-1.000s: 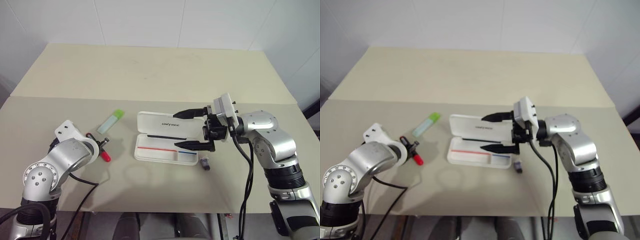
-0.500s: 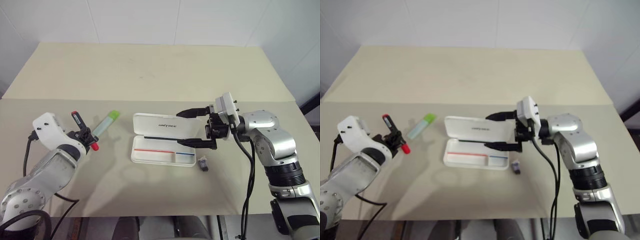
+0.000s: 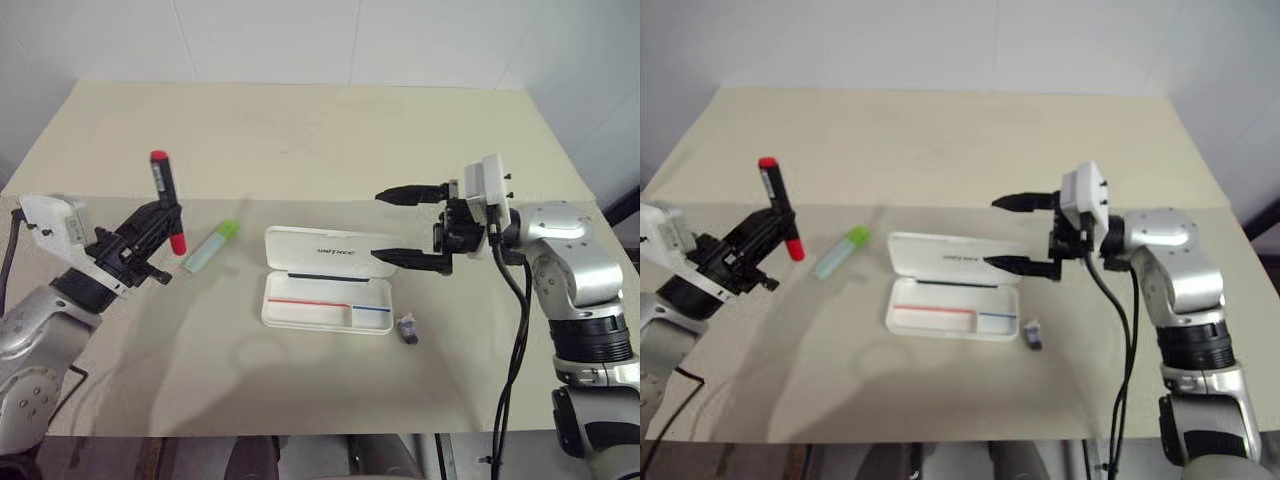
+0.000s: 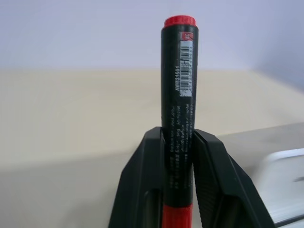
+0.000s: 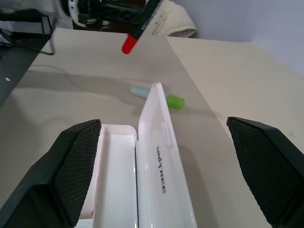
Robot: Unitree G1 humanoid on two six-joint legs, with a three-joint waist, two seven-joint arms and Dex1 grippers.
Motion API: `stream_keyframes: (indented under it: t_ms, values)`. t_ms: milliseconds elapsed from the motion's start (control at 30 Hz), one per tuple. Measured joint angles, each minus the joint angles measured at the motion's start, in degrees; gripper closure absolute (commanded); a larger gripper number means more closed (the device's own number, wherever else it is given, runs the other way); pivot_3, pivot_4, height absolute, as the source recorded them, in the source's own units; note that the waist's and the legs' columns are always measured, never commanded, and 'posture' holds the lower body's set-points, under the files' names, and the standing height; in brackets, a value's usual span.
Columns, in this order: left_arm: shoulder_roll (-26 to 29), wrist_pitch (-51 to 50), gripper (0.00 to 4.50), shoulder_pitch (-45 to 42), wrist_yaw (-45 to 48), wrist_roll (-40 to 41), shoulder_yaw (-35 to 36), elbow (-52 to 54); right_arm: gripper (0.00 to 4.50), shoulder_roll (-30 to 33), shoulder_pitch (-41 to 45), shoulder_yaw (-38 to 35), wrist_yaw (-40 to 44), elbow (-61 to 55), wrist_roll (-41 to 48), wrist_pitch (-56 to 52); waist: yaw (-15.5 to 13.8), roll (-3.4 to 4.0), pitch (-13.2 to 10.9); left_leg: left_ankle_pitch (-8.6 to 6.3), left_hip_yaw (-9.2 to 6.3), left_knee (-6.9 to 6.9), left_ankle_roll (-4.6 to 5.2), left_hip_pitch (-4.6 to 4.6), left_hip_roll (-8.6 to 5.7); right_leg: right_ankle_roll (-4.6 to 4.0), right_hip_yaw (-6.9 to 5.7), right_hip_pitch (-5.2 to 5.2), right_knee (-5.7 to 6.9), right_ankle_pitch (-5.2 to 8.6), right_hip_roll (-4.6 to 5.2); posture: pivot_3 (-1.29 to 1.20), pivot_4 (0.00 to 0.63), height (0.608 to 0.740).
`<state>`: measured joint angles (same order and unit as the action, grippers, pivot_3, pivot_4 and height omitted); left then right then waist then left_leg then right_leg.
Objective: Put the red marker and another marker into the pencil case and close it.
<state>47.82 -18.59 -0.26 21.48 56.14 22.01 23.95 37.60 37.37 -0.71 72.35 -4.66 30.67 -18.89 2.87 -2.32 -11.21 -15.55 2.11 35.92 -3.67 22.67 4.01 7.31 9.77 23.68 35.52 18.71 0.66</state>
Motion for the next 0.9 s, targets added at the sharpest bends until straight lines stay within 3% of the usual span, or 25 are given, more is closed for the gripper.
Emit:
stream_keyframes:
  t_ms: [167, 300, 667, 900]
  values:
    - [5.8, 1.2, 3.97, -3.7, 22.9, -4.5, -5.7, -3.9, 0.00, 2.1, -1.5, -1.8, -1.4, -4.9, 2.3, -3.1, 0.7, 0.03, 0.0, -0.02, 0.02, 0.05, 0.04, 0.09, 0.03, 0.03, -0.05, 0.11, 0.09, 0.01, 0.00, 0.00, 0.150, 0.740]
    - [7.0, 1.1, 3.97, -8.2, 33.2, -6.9, -11.4, -5.4, 0.00, 2.7, -3.3, -2.9, -3.7, -6.8, 2.6, -4.0, 0.8, 0.03, 0.0, -0.04, 0.01, 0.12, 0.08, 0.08, 0.08, 0.05, -0.07, 0.11, 0.16, 0.01, -0.02, 0.00, 0.150, 0.740]
    - [-0.7, 5.9, 3.97, -25.5, 39.3, -25.9, -30.6, -13.6, 0.00, 4.7, -9.5, -6.5, -9.5, -10.2, 2.6, -5.6, 0.4, 0.03, 0.0, -0.04, -0.03, 0.42, 0.09, 0.12, 0.07, 0.17, -0.05, 0.10, 0.38, -0.05, -0.07, 0.00, 0.150, 0.740]
    - [-6.9, 11.3, 3.97, -33.3, 40.3, -37.1, -37.4, -21.4, 0.00, 5.4, -12.8, -8.1, -12.2, -14.1, 3.6, -7.5, 0.3, 0.04, 0.0, -0.03, -0.06, 0.68, 0.11, 0.16, 0.08, 0.30, -0.03, 0.06, 0.50, -0.12, -0.10, 0.00, 0.150, 0.740]
